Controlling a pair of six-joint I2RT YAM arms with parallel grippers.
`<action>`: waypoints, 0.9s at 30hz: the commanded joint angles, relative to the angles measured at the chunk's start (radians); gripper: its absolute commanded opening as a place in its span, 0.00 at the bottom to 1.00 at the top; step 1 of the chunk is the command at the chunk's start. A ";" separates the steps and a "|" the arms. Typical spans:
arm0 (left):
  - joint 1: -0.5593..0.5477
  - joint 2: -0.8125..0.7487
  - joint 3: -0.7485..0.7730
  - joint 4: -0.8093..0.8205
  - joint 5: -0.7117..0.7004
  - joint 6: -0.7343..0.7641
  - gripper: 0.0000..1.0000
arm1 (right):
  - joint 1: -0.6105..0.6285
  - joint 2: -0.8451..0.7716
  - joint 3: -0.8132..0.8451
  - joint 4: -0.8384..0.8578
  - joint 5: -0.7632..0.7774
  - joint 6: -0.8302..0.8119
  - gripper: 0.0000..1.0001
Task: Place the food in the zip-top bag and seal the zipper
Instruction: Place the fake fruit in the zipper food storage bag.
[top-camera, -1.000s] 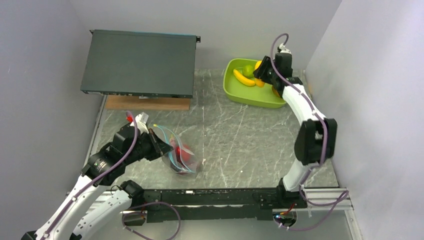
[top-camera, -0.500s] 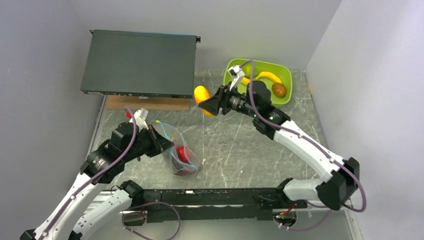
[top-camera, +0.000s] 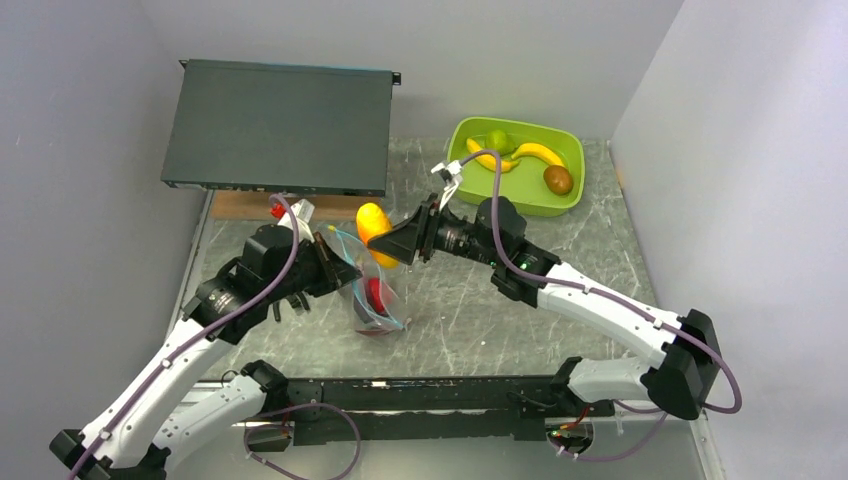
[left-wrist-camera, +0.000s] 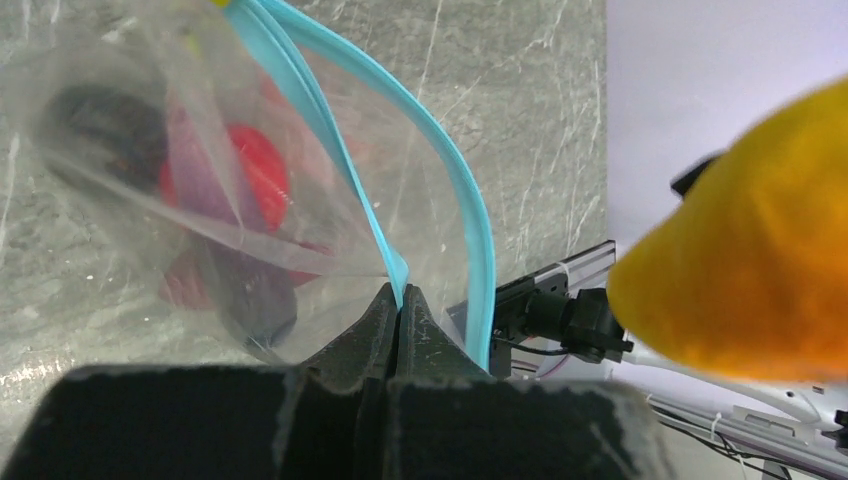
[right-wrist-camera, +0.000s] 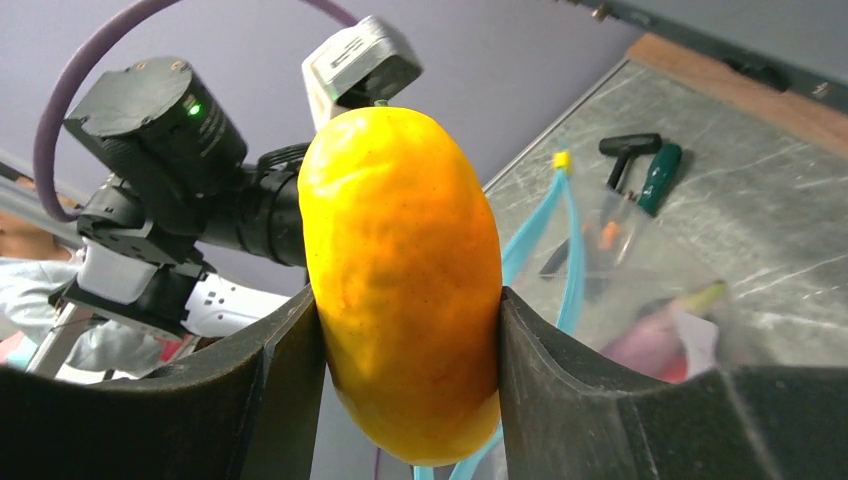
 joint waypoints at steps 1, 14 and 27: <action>0.004 0.013 -0.013 0.078 0.031 -0.002 0.00 | 0.053 -0.017 -0.009 0.085 0.107 -0.009 0.00; 0.003 0.017 -0.007 0.090 0.011 -0.007 0.00 | 0.193 0.012 -0.035 0.059 0.385 -0.115 0.01; 0.004 0.005 -0.018 0.091 0.005 -0.011 0.00 | 0.297 0.064 -0.074 0.036 0.532 -0.209 0.10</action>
